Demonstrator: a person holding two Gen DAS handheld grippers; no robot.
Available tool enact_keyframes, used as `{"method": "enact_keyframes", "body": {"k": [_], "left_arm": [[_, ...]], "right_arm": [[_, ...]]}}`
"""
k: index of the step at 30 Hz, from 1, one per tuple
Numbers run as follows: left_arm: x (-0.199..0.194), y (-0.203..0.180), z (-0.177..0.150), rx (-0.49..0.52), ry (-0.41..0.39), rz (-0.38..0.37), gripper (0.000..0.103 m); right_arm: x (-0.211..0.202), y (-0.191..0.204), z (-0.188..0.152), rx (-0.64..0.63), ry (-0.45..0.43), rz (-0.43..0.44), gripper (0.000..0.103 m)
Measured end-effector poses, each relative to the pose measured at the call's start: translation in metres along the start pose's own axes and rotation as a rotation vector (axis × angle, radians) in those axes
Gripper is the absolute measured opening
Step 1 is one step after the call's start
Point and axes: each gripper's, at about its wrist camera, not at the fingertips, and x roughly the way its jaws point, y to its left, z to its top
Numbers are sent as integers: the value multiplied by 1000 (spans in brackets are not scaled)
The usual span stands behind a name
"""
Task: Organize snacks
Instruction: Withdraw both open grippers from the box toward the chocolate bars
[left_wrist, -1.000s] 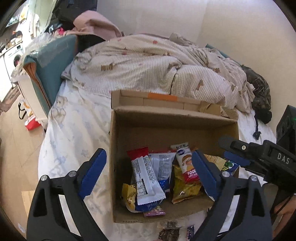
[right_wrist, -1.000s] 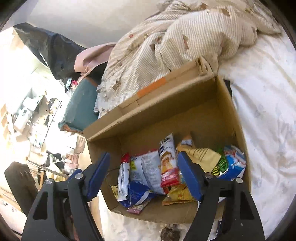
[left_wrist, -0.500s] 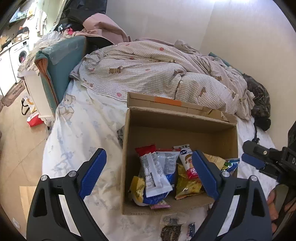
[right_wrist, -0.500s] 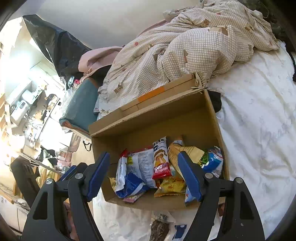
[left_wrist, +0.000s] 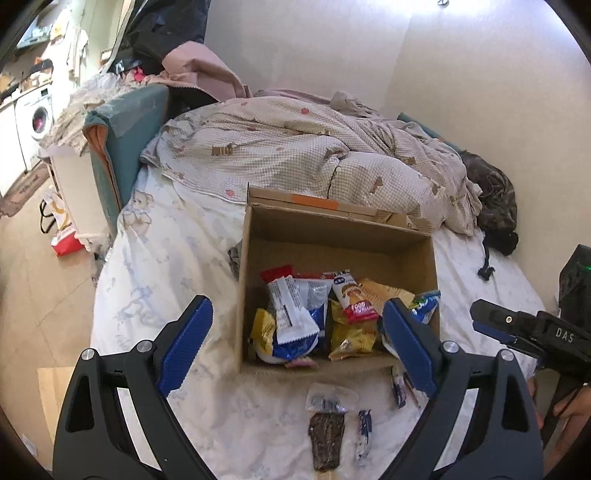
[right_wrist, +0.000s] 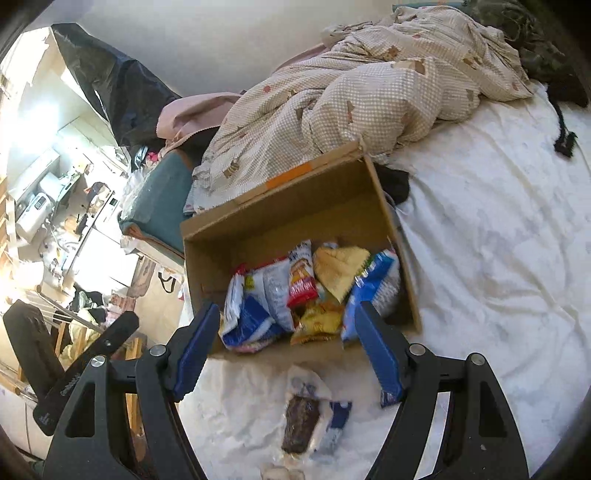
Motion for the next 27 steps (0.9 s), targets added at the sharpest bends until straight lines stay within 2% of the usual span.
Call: {"method": "enact_keyframes", "body": {"k": [4, 8, 15, 18, 24, 27], "left_arm": [[-14, 1, -9, 11, -10, 9, 92], [-22, 6, -20, -25, -5, 37, 103], [-24, 0, -42, 20, 49, 76, 103], [-20, -4, -51, 31, 91, 57, 103], [-12, -22, -65, 129, 132, 78, 103], [-7, -24, -69, 126, 152, 74, 103]], "right_arm": [[-11, -4, -16, 13, 10, -10, 79], [-19, -7, -32, 5, 25, -31, 79], [-25, -12, -47, 5, 39, -58, 79], [-27, -15, -48, 9, 43, -75, 79], [-24, -29, -51, 54, 69, -94, 79], [-19, -34, -54, 59, 97, -109, 79]]}}
